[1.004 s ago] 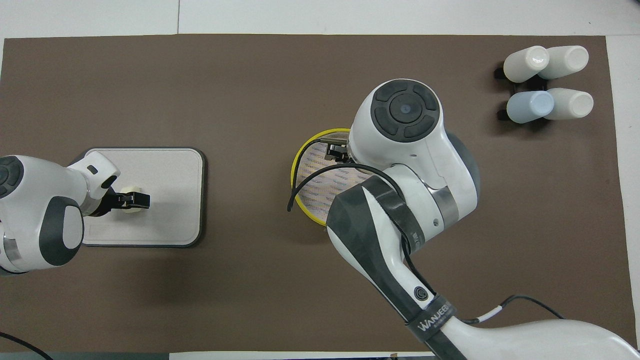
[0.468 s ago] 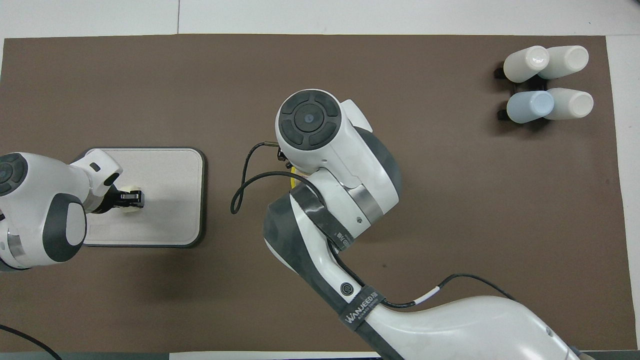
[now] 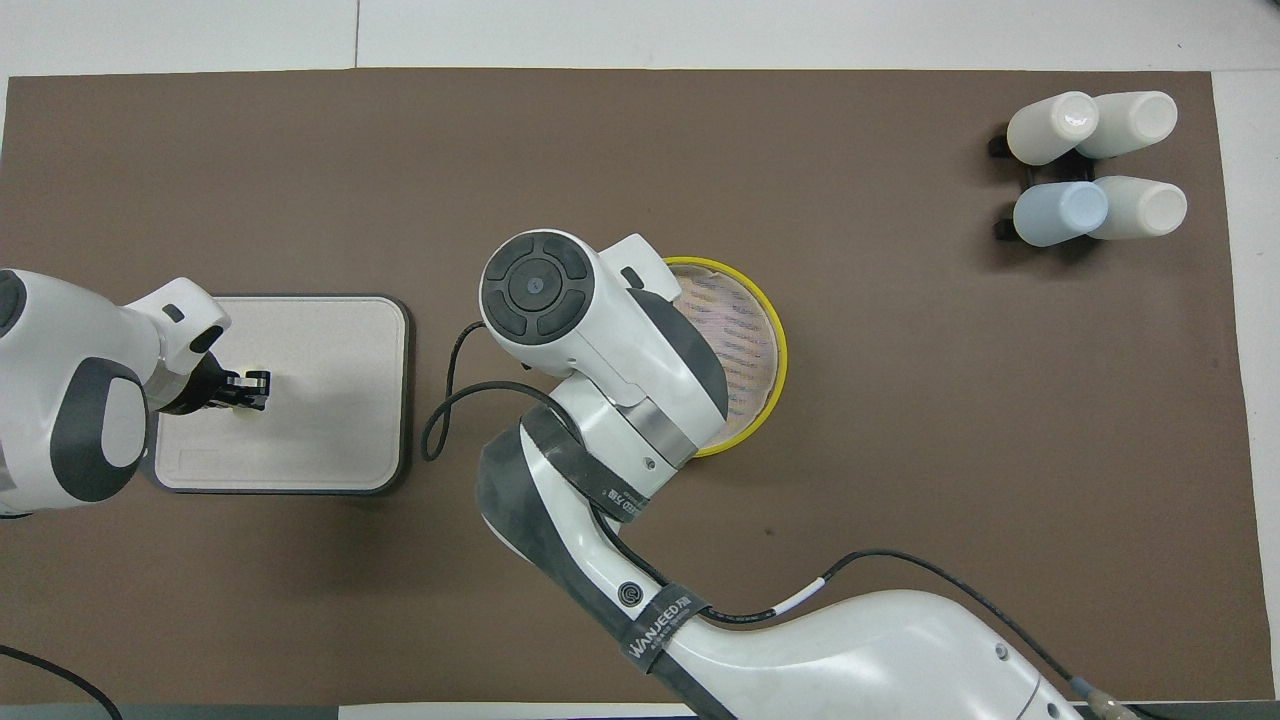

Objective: Place bun in steamer
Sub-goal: 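Grasp the steamer lid with the right gripper while the left gripper grasps the bun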

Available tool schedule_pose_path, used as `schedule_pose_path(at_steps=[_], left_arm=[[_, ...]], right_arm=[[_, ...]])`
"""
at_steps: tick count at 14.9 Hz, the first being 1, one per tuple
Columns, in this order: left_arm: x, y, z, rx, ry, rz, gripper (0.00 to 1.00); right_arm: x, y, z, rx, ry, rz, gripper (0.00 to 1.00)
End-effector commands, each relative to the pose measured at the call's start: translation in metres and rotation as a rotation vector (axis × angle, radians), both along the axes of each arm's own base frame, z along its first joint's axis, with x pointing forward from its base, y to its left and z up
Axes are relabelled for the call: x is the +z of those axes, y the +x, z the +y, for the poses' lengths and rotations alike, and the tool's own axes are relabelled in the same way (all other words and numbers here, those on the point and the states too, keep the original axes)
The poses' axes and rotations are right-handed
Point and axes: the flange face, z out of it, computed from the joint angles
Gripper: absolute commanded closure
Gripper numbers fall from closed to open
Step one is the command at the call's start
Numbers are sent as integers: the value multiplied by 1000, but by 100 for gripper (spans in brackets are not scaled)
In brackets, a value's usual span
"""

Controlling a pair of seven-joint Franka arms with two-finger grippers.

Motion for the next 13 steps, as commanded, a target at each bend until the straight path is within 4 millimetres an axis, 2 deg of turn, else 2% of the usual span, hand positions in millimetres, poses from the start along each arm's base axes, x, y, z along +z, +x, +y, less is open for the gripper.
schedule_pose_path(at_steps=[1,4,8,9,11,13], left_arm=[[21,11,-24,26,5,23,90],[47,20,-52,62,17,34,90],[64,24,-57,76,19,45,89],[65,24,-58,76,20,45,89],[66,25,-59,108,22,36,89],[69,26,-68,116,17,32,89]], right_arm=[[1,6,4,-15,14,-28,0],[-5,6,1,-4,14,-25,0],[-13,2,-1,43,1,-3,3],[-13,1,-1,43,0,-2,17],[-14,0,-2,40,-11,11,99],[-11,-3,-1,42,-20,20,100]])
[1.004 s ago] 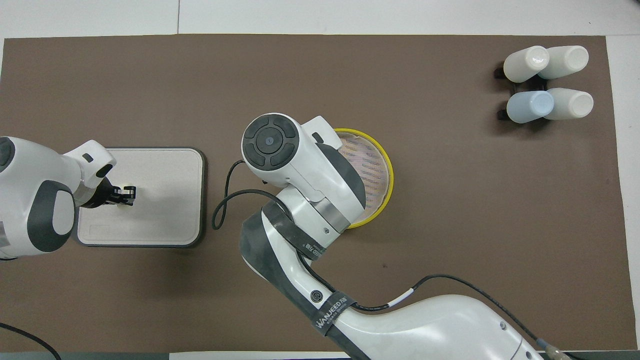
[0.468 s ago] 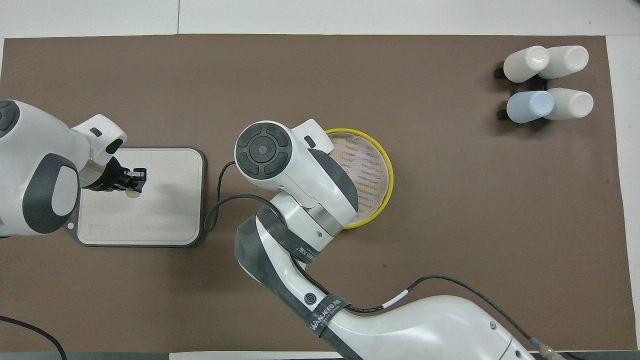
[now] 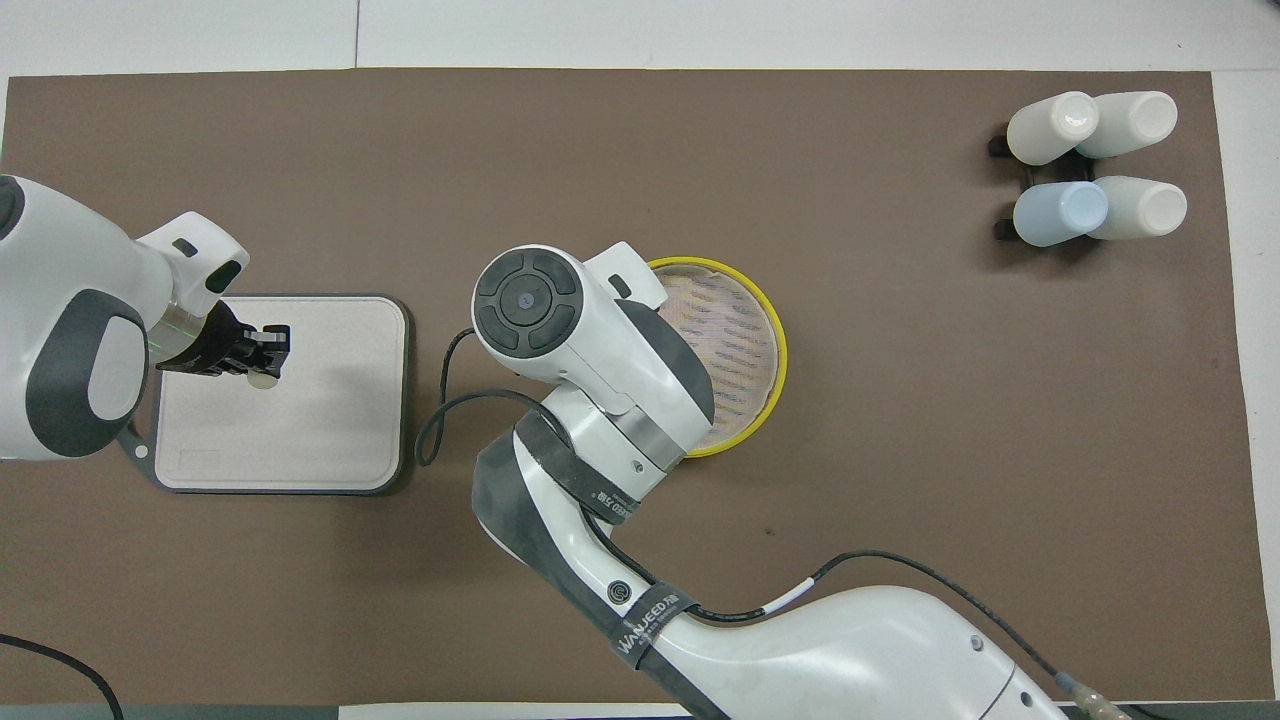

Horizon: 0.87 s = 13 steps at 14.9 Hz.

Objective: Place bun in steamer
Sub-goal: 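Grasp the steamer lid with the right gripper while the left gripper grasps the bun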

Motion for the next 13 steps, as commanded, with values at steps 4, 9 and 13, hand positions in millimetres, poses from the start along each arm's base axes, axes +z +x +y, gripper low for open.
schedule_pose_path(at_steps=[4,9,13], left_arm=[[11,5,-16,35,-14,3,88],[15,8,-22,83,-35,-1,88],[24,9,-47,121,-29,-19,87]], right_arm=[[6,-5,-3,22,-30,27,100],[71,6,-19,23,-24,13,100],[120,32,-80,45,13,-18,100]])
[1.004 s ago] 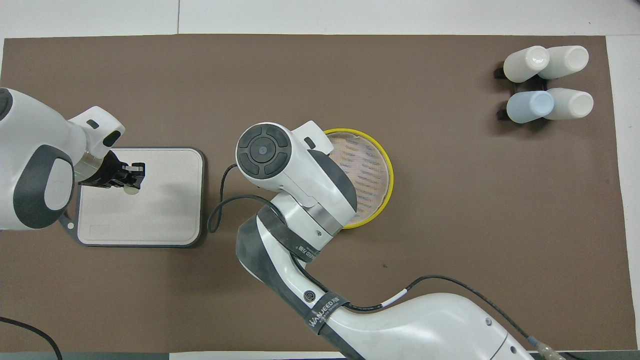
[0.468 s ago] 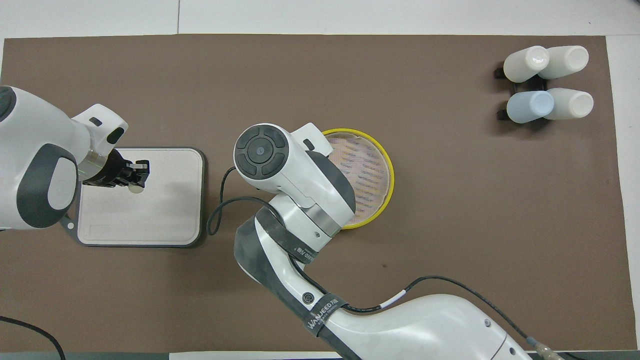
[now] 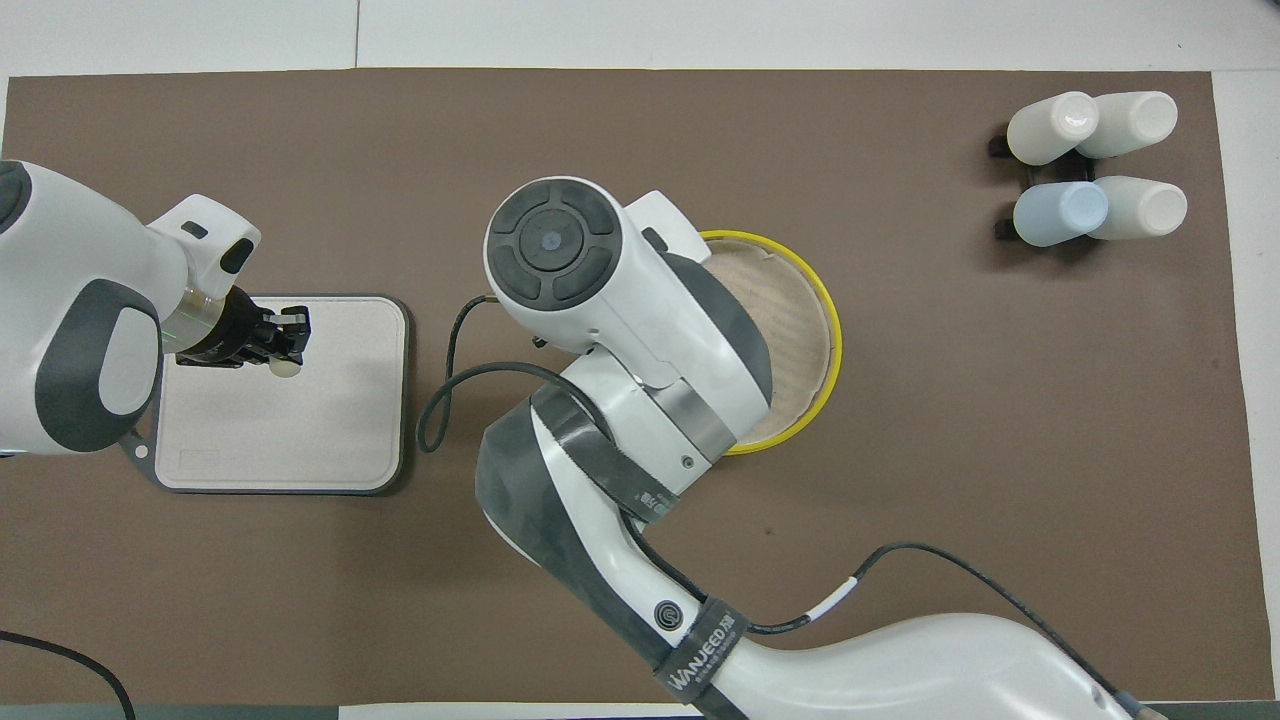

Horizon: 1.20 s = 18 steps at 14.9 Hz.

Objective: Place bun in steamer
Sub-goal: 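Grasp the steamer lid with the right gripper while the left gripper grasps the bun, then lift the lid away with the right gripper while the left gripper lifts the bun, then lower the bun into the open steamer with the left gripper and release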

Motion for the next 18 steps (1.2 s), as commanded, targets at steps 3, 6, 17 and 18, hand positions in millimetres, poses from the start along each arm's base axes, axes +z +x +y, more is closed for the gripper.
schedule_pose_path(at_steps=[3,6,17,18], left_arm=[[16,8,-56,71,-22,-7,87],[24,6,-107,120,-21,-30,87],[-20,-32,-391,187,-26,-30,82],[-25,-32,-395,186,-35,-40,82]], right_arm=[[37,47,-130,29,-13,23,100],[44,74,-225,44,-17,30,100],[34,93,-336,94,-20,50,100],[33,93,-335,94,-20,49,100]])
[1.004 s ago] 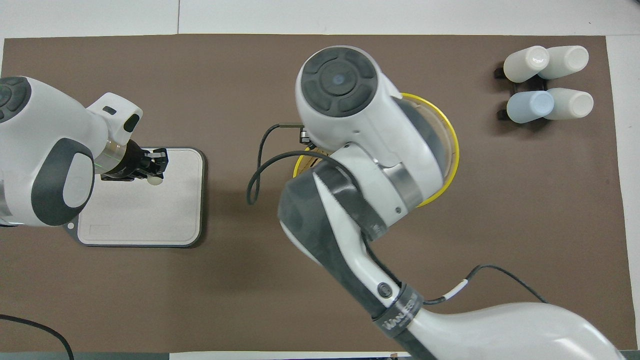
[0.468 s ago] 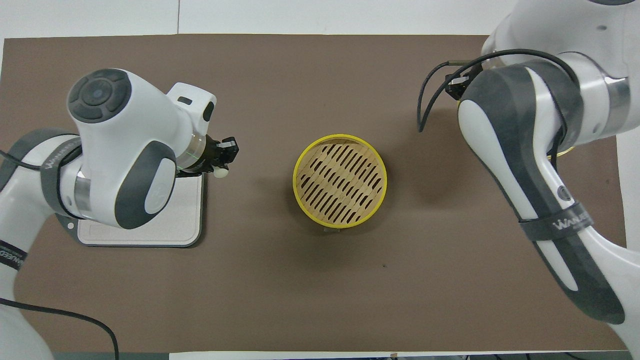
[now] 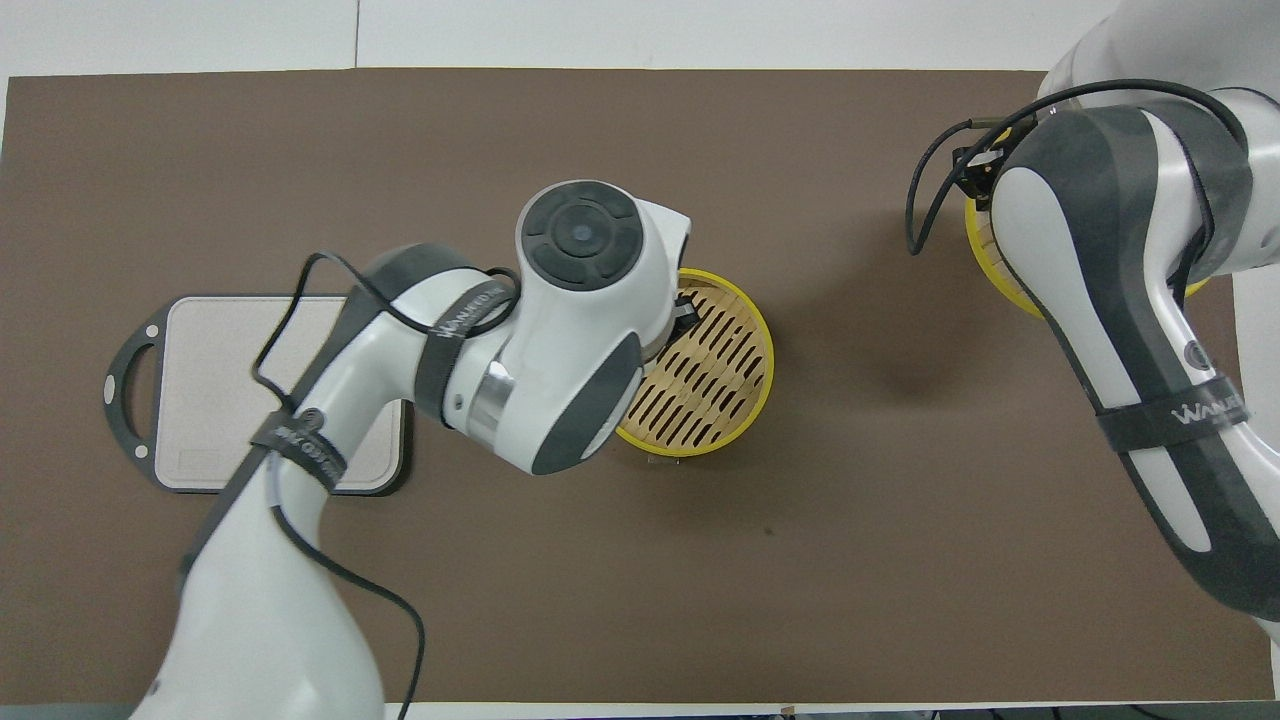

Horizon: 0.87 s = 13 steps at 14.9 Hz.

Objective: Place bun in steamer
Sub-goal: 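Lower the bun into the open steamer with the left gripper and release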

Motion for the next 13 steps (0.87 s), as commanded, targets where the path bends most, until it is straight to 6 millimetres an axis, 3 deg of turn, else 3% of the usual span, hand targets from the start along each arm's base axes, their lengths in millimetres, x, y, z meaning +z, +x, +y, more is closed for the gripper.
schedule_pose_path(at_steps=[1,4,13], left_arm=[[-29,15,-19,16,-1,8,81],[-57,18,-24,7,23,19,81],[-78,10,-36,-22,38,14,77]], right_arm=[[4,-12,2,9,8,-12,100],[5,-12,-1,9,8,-13,100],[4,-11,0,14,8,-13,100]])
